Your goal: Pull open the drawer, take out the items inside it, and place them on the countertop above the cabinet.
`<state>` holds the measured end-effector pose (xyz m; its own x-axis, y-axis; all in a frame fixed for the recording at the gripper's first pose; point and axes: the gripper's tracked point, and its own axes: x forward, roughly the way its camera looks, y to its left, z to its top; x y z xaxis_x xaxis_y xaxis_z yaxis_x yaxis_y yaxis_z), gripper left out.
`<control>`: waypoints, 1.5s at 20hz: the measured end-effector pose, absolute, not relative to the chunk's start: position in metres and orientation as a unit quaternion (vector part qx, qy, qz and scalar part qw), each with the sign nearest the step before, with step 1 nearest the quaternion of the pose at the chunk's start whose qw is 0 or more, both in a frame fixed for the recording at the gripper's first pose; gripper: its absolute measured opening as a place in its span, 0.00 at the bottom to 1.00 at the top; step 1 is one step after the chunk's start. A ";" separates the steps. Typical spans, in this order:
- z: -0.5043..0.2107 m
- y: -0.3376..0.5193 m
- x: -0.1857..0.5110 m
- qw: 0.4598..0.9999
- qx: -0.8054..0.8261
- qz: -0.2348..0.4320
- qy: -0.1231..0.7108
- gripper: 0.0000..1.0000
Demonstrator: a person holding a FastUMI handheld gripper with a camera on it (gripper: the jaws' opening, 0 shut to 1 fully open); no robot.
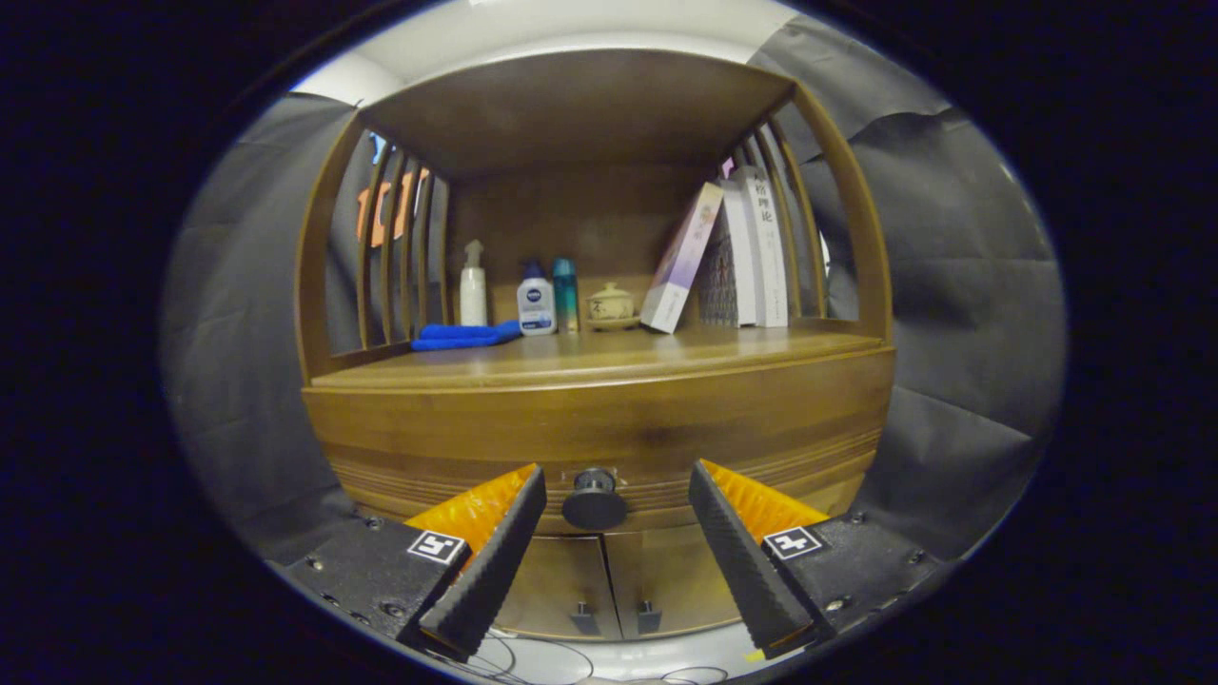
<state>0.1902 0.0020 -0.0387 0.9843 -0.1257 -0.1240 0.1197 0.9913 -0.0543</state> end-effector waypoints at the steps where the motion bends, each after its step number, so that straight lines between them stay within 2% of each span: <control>1: -0.034 0.018 0.199 0.995 -0.026 -0.060 0.069 0.99; 5: -0.045 0.021 0.215 0.994 -0.047 -0.063 0.074 0.99; 11: -0.052 0.024 0.224 0.993 -0.048 -0.070 0.078 0.62; 17: -0.056 0.023 0.223 0.994 -0.003 -0.049 0.099 0.45; 23: -0.057 0.024 0.215 0.993 -0.011 -0.051 0.109 0.39; 30: -0.059 0.025 0.175 0.993 -0.018 -0.049 0.106 0.39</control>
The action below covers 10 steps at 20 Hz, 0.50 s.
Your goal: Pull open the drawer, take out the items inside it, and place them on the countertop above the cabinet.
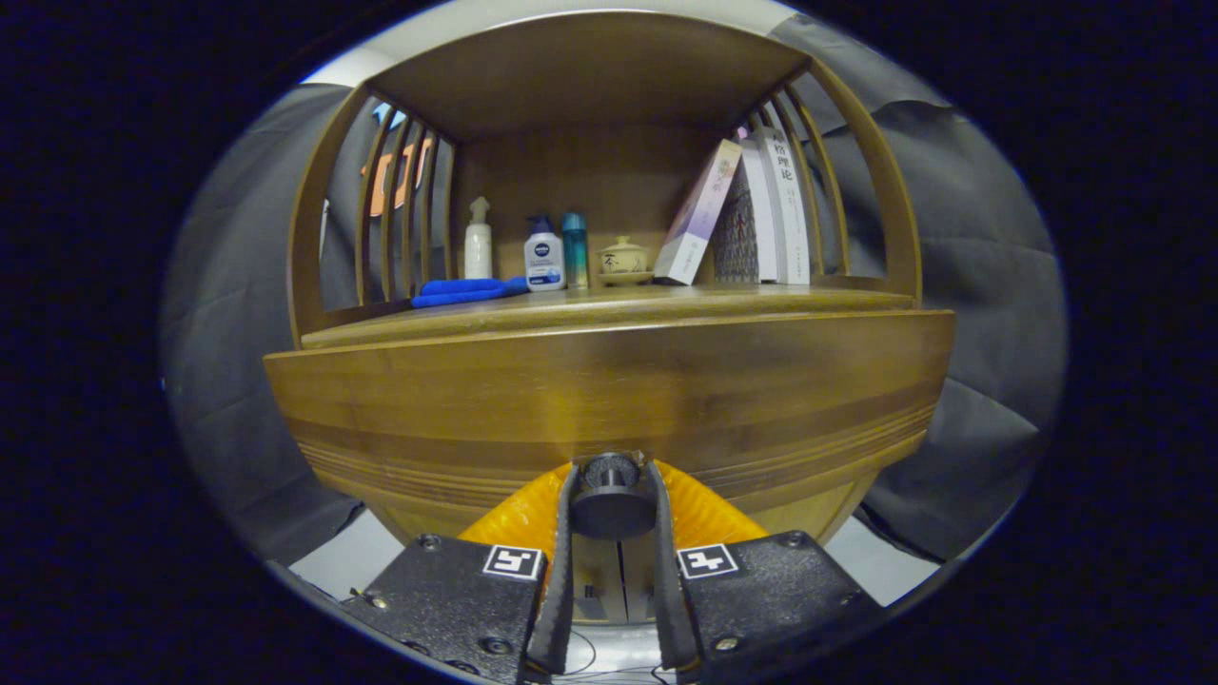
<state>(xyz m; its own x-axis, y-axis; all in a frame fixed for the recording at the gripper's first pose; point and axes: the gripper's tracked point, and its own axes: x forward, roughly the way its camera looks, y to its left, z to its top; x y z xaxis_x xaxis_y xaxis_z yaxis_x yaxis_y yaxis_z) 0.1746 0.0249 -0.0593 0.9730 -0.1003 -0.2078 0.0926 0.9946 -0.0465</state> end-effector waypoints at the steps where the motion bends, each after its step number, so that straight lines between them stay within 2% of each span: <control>1: -0.059 0.025 0.167 0.993 -0.019 -0.049 0.105 0.39; 10: -0.064 0.028 0.108 0.993 -0.019 -0.039 0.110 0.38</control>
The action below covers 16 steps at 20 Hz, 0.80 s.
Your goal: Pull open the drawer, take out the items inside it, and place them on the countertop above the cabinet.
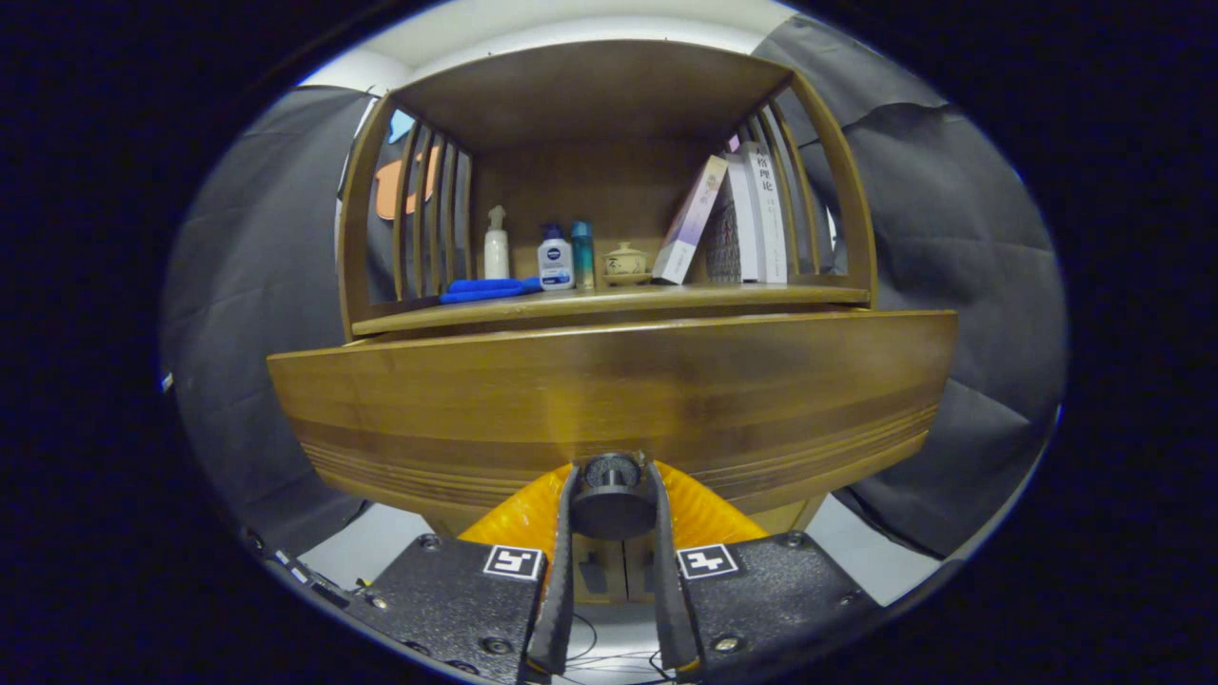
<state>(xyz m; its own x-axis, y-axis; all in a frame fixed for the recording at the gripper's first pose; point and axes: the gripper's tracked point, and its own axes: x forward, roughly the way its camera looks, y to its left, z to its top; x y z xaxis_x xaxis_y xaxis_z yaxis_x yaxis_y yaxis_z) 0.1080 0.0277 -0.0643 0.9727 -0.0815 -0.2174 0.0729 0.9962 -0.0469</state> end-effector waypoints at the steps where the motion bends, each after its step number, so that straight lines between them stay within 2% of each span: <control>1: -0.066 0.028 0.103 0.993 -0.017 -0.038 0.113 0.38; 16: -0.076 0.040 0.041 0.992 -0.009 -0.022 0.124 0.38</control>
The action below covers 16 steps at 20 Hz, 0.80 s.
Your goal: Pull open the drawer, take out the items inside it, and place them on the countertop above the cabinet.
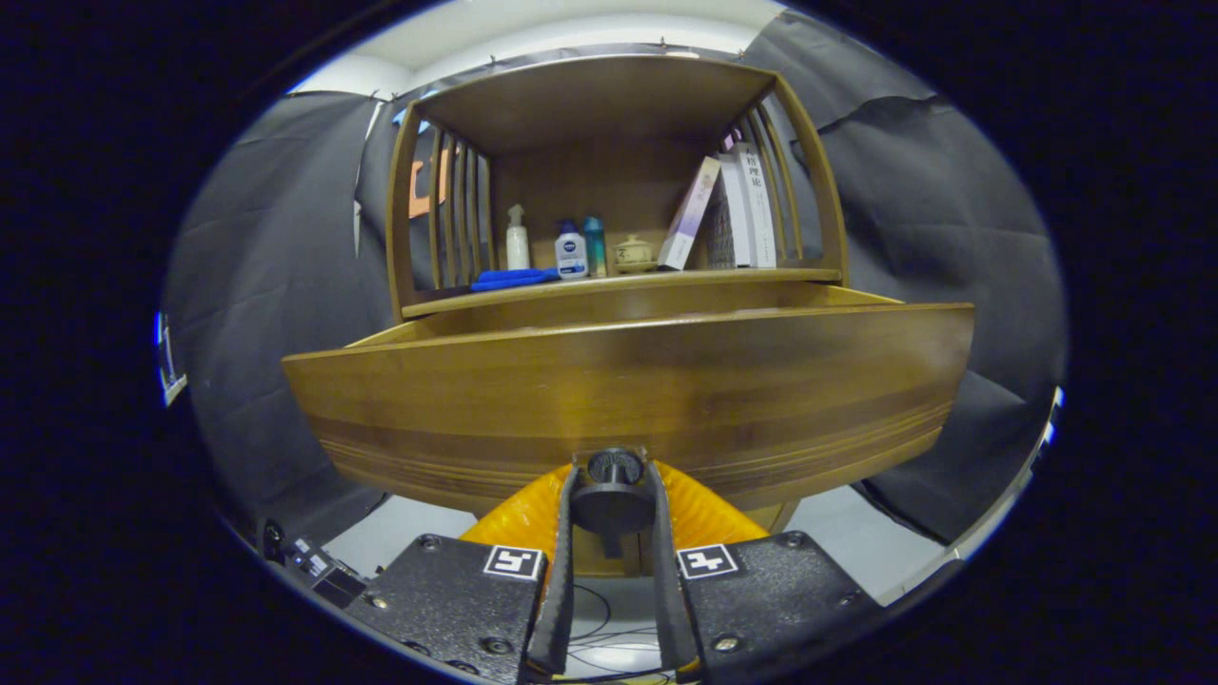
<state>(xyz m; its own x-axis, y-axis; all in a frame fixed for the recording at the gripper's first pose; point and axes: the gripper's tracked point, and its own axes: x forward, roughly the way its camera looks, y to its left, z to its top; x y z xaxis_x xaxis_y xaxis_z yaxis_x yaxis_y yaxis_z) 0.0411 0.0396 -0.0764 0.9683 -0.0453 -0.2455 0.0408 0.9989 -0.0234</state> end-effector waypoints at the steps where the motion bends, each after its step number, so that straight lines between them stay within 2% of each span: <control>1: -0.077 0.039 0.038 0.992 -0.008 -0.023 0.126 0.38; 12: -0.081 0.042 0.021 0.991 -0.017 -0.014 0.135 0.38; 14: -0.081 0.042 0.016 0.990 -0.022 -0.003 0.142 0.43; 16: -0.072 0.033 0.007 0.990 -0.022 -0.006 0.136 0.57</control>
<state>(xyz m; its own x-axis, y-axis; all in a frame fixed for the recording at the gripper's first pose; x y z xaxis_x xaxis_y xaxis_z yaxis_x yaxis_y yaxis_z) 0.0071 0.0334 -0.0718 0.9629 -0.0178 -0.2694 0.0058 0.9990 -0.0451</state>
